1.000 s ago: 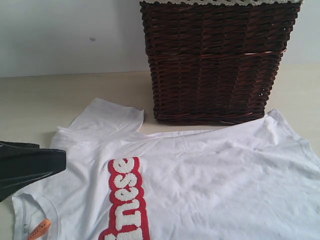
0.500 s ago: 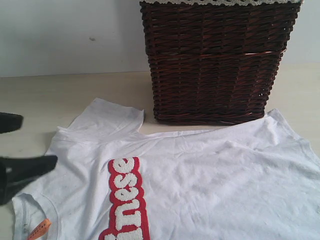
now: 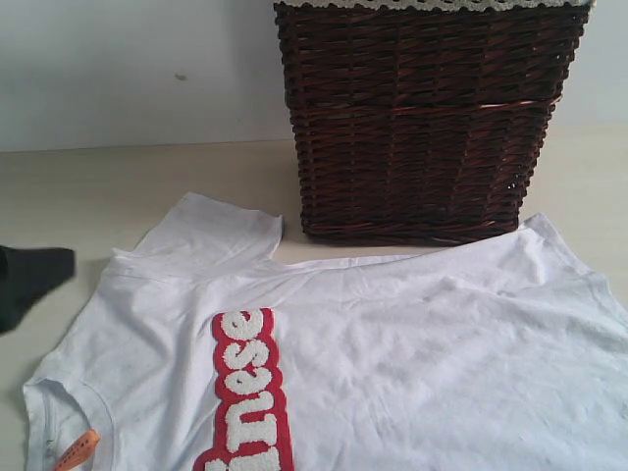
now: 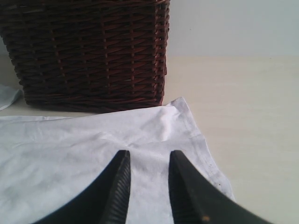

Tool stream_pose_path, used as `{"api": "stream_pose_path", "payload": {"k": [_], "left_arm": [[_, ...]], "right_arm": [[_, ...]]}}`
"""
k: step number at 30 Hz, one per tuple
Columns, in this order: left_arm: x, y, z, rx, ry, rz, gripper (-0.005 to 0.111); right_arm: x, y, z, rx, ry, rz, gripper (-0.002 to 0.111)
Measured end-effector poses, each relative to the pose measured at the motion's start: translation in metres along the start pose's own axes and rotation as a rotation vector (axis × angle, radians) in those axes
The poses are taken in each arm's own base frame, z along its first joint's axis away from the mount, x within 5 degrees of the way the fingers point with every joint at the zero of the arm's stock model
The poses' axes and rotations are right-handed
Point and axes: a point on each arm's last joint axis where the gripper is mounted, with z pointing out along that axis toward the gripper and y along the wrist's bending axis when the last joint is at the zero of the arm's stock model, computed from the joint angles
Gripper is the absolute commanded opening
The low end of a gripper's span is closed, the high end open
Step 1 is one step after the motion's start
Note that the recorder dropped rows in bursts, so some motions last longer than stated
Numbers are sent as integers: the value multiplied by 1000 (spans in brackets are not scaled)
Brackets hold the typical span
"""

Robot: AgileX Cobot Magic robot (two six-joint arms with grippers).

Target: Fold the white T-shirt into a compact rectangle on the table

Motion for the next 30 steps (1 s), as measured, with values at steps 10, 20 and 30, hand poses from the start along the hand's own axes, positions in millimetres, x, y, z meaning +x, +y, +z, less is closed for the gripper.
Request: {"api": "stream_pose_path", "payload": {"k": [10,20,30], "left_arm": [[-9,-59,3,863,99,186,103],[9,-18,63,517,176,415,62],[7,67,68,-409,158,-432,0]], "right_arm": [[0,0,0,0,0,0,30],[0,0,0,0,0,0,30],[0,0,0,0,0,0,30]]}}
